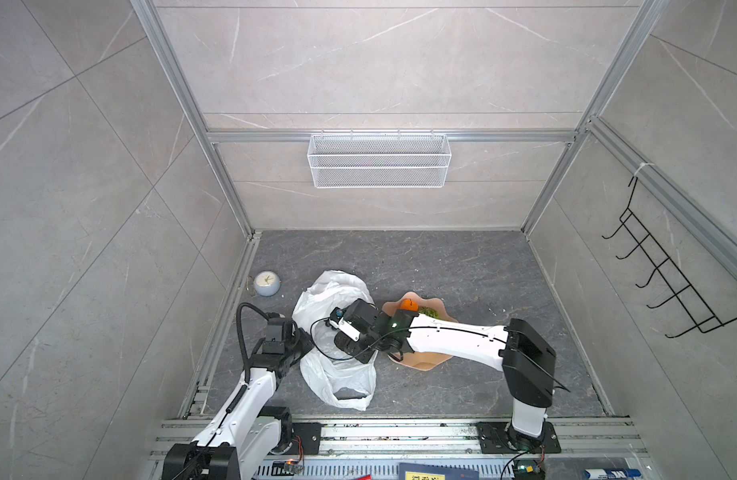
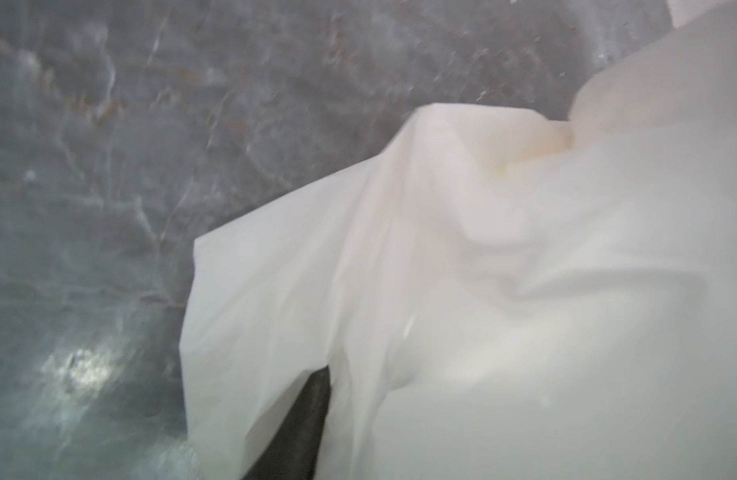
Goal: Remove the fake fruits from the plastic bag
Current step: 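Lift the avocado out and lower it into the pink bowl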
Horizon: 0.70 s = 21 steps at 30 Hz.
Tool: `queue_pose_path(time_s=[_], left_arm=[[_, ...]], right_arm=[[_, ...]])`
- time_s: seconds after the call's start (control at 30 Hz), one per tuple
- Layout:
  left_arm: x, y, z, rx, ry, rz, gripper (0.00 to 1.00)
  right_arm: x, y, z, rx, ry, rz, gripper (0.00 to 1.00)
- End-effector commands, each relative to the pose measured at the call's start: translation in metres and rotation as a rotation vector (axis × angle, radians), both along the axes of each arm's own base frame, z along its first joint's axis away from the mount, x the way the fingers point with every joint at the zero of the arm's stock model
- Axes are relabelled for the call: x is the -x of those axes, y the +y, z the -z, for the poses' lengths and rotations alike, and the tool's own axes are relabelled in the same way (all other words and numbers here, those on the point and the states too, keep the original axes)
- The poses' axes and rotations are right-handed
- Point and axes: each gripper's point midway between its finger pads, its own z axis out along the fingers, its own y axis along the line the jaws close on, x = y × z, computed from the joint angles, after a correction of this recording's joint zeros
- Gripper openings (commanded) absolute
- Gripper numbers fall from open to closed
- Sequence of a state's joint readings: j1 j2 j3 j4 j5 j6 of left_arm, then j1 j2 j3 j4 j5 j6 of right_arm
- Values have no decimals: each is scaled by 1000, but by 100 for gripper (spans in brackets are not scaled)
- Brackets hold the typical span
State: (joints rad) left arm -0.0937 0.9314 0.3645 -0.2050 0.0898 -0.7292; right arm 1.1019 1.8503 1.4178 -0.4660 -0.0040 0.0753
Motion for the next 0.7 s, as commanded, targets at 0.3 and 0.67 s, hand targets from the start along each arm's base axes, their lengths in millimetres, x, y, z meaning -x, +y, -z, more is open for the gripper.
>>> queue_pose_path(time_s=[0.3,0.67], left_arm=[[-33,-3,-14,-71,-109,97,26],[-34,-3,-16,-72,-134,98,26]], right_arm=[[6,-52,-36,-34,-17,180,37],[-5,-140,-50,101,-34,402,37]])
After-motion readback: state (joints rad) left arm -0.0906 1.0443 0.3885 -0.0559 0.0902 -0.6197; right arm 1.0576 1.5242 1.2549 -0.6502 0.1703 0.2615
